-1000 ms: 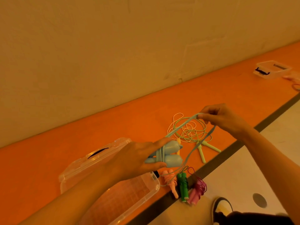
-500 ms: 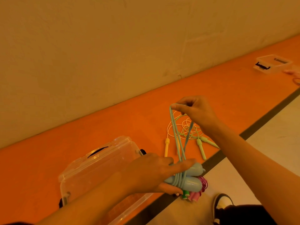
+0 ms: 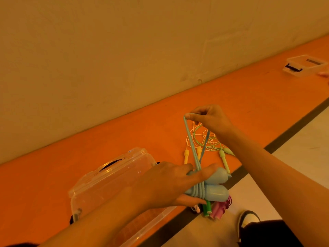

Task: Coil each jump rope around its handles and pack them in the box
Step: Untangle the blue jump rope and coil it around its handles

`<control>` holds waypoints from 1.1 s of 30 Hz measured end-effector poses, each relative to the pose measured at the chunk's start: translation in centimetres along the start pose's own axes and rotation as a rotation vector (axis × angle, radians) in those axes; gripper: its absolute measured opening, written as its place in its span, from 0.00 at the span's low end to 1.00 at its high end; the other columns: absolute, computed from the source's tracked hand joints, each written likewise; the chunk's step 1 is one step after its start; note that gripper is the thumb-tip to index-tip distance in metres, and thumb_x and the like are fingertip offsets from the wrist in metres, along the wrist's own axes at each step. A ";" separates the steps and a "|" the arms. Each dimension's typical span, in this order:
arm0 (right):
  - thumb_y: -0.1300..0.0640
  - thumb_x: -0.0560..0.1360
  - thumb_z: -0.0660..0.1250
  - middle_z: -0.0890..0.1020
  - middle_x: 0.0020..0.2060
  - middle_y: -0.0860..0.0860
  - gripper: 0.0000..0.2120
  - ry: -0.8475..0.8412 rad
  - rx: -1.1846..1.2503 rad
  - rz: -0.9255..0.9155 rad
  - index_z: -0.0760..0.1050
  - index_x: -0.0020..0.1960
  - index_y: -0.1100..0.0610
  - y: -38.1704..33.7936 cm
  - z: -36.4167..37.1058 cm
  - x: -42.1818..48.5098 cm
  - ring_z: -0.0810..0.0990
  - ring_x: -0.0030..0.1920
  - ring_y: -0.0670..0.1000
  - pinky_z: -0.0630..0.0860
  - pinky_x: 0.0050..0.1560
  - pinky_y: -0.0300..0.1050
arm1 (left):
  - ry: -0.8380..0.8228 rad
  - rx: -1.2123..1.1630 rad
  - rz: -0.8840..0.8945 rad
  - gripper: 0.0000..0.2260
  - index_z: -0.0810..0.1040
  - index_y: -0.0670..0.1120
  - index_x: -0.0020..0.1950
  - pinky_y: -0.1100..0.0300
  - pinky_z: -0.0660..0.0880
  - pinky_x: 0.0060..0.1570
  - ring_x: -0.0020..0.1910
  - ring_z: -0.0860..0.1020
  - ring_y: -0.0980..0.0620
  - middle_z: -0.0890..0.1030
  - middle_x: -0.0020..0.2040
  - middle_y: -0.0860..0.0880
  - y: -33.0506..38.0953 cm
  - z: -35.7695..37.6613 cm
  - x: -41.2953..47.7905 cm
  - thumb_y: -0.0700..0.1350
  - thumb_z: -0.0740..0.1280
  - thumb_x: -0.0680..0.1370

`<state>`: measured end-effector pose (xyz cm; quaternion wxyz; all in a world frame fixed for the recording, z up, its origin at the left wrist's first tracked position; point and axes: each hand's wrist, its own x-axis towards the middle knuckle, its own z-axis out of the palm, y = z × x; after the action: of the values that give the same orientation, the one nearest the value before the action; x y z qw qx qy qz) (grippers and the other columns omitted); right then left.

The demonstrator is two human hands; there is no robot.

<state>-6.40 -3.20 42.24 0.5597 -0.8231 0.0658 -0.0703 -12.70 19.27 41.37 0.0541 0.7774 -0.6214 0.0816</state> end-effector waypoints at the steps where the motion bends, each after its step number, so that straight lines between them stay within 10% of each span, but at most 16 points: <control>1: 0.46 0.66 0.75 0.84 0.40 0.55 0.13 -0.026 0.004 0.028 0.85 0.45 0.54 0.3 -0.4 0.0 0.76 0.37 0.45 0.72 0.38 0.41 | 0.052 0.004 0.012 0.35 0.54 0.50 0.79 0.66 0.67 0.23 0.29 0.64 0.59 0.79 0.40 0.51 -0.1 0.1 -0.3 0.67 0.59 0.78; 18: 0.55 0.69 0.70 0.79 0.40 0.57 0.07 -0.261 0.138 0.269 0.86 0.42 0.55 8.3 -5.2 -0.7 0.69 0.36 0.49 0.65 0.38 0.43 | 0.195 -0.185 0.002 0.35 0.55 0.51 0.79 0.59 0.73 0.25 0.30 0.66 0.59 0.76 0.40 0.52 -2.0 1.5 -2.1 0.64 0.62 0.78; 25: 0.51 0.78 0.64 0.73 0.34 0.50 0.12 -0.513 -0.004 0.214 0.84 0.47 0.55 10.2 -5.1 -2.0 0.68 0.37 0.49 0.66 0.40 0.43 | 0.454 -0.849 -0.584 0.35 0.59 0.75 0.71 0.56 0.83 0.43 0.48 0.83 0.59 0.81 0.57 0.61 -3.0 1.2 -2.9 0.61 0.74 0.70; 33: 0.46 0.81 0.61 0.76 0.39 0.43 0.12 -0.724 -0.357 -0.059 0.82 0.58 0.41 7.8 -2.2 -4.1 0.73 0.41 0.43 0.71 0.45 0.39 | 0.691 -0.875 -0.836 0.26 0.68 0.66 0.68 0.60 0.81 0.42 0.47 0.82 0.62 0.81 0.53 0.69 -5.9 0.5 -2.9 0.56 0.74 0.72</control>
<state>-11.06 -7.35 35.58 0.3929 -0.8803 -0.1480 0.2208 -7.58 23.21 40.43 0.5840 0.7876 -0.1927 0.0385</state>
